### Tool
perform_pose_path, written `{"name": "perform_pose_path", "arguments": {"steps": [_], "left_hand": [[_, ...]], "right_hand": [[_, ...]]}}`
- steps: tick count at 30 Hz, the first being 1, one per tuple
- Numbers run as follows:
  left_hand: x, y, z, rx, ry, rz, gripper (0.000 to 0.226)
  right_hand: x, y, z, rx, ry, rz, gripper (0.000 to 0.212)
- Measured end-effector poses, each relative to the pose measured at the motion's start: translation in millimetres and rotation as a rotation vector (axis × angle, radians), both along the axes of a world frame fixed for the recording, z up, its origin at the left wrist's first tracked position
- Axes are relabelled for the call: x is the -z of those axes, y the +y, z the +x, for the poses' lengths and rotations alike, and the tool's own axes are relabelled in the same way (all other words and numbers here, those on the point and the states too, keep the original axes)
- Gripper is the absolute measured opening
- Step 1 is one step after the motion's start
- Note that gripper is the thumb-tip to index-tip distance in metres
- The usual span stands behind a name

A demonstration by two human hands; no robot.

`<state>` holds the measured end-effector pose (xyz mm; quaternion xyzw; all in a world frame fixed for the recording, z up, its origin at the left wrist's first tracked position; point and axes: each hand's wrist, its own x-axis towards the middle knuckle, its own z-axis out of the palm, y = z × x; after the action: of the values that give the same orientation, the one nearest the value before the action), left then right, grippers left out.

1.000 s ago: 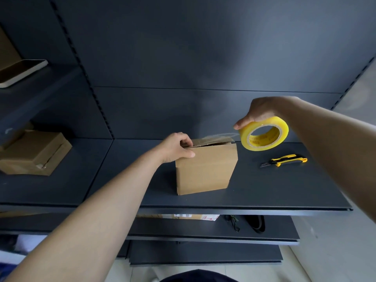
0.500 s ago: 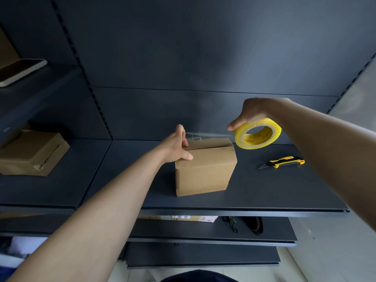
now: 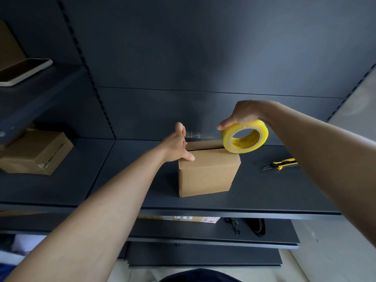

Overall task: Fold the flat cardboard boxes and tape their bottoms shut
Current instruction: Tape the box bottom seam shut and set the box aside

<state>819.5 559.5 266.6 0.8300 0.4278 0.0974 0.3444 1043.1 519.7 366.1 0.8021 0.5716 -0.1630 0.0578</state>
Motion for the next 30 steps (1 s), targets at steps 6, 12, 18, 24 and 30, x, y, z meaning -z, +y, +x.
{"name": "perform_pose_path", "arguments": {"steps": [6,12,18,24,30], "left_hand": [[1.4,0.8,1.2,0.014,0.007,0.008,0.064],[3.8,0.0,0.9,0.017,-0.003,0.005,0.062],[0.9,-1.0,-3.6,0.002,0.014,-0.028,0.061],[-24.4,4.2,-33.1,0.0,0.045,-0.325,0.043],[-23.8,9.8,-44.2,-0.173,-0.178,-0.462,0.027]], "right_hand": [[2.9,0.2,-0.6,-0.013,0.028,0.009,0.061],[8.0,5.3,-14.2,-0.055,0.087,0.02,0.056],[16.4,5.1,-16.0,-0.046,0.111,0.041,0.053],[15.6,6.4,-17.3,-0.051,0.111,0.037,0.054],[15.1,6.7,-18.2,-0.05,0.112,0.029,0.055]]}}
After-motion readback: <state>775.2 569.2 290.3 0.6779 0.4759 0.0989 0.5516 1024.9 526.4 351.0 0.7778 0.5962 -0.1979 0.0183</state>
